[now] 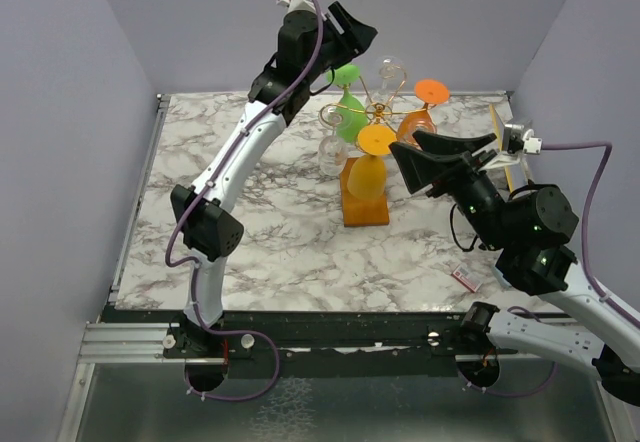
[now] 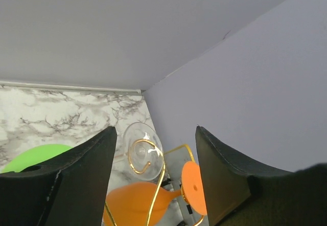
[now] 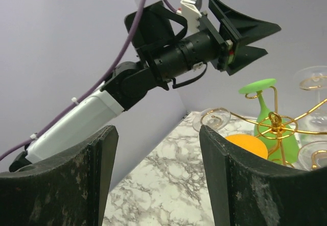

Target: Place the wine glass upside down on the wine glass rack

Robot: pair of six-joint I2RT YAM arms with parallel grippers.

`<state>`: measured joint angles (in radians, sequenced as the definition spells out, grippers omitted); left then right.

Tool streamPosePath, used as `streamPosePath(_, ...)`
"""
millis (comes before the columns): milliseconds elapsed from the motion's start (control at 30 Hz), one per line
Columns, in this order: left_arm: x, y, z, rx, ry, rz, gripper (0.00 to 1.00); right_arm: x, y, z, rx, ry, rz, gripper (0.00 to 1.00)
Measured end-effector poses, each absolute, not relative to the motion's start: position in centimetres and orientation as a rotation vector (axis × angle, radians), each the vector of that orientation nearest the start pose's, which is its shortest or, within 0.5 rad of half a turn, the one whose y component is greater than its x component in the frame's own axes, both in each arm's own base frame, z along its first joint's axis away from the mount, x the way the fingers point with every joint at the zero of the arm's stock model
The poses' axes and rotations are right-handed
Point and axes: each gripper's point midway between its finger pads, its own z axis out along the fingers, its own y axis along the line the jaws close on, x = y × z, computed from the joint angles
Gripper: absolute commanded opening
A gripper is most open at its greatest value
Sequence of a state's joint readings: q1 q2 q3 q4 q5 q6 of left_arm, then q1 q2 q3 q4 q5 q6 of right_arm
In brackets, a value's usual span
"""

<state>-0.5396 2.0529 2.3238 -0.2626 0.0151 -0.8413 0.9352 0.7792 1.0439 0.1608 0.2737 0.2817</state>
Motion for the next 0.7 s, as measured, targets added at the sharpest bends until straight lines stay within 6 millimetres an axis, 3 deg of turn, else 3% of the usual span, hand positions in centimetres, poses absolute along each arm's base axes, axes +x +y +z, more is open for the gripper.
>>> streamPosePath(233,50.1,-31.5,45.0,-0.205,1.654,-1.001,0.8,21.3,20.3,46.0,-0.09,1.335,0.829,0.7)
streamPosePath(367,48.1,-28.1,46.0,-0.17,1.647,-0.92,0.86,22.0,18.0,44.9,-0.015,1.423,0.717,0.7)
streamPosePath(567,42.7,-22.0,47.6,-0.11,1.612,-0.76,0.93,21.9,13.3,43.0,0.086,1.522,0.528,0.73)
streamPosePath(700,38.6,-18.9,47.3,-0.06,1.606,-0.646,0.96,21.5,10.3,41.7,0.167,1.576,0.417,0.88)
